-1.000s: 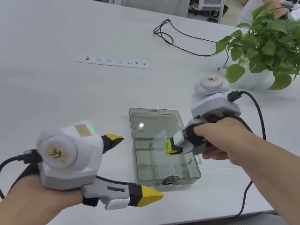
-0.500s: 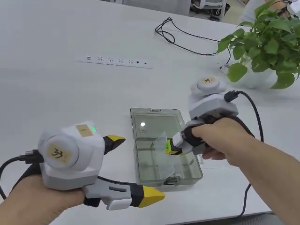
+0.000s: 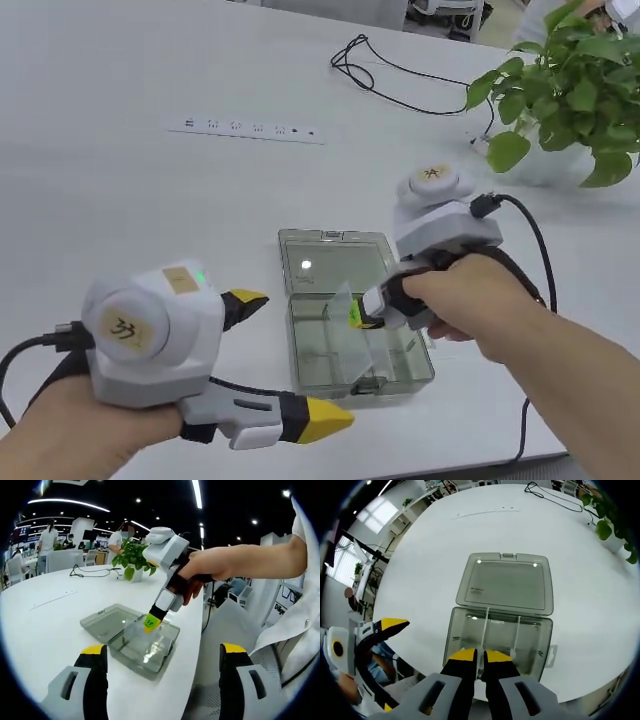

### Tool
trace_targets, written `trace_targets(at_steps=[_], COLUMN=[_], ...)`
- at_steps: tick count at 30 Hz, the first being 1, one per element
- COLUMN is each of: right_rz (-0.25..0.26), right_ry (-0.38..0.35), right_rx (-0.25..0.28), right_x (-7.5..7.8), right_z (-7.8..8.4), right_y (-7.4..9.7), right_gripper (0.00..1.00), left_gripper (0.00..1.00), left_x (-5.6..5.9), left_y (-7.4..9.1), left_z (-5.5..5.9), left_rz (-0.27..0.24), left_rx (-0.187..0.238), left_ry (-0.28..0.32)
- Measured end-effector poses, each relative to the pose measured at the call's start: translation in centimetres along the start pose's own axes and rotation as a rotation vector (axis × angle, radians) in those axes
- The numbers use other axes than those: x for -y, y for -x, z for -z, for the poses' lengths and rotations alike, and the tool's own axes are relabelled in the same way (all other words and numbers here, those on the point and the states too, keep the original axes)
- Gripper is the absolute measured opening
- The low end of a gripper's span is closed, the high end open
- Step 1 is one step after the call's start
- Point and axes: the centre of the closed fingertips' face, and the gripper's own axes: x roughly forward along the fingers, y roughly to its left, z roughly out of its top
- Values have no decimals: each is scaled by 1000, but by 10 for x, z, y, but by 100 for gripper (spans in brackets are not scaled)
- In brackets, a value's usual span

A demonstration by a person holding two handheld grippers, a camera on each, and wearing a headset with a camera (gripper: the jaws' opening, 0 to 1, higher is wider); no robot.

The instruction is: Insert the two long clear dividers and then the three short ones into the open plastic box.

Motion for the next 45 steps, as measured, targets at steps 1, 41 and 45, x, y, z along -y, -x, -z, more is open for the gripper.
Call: trace_targets(at_steps=[1,41,45], right_rz=[0,-53,-62], right_ry=[2,71,80], right_rx=[1,3,3], right_x=[0,-7,-6], right_z=[0,7,7], right_y=[-1,-19,-23], right_gripper=[6,7,8], left_gripper=[95,97,97], left_x=[0,-6,-8], left_y=[0,1,2], left_z=[0,4,4], left_rz=[2,-10,-18], left_rx=[1,-17,-20], left_ry=[2,9,12])
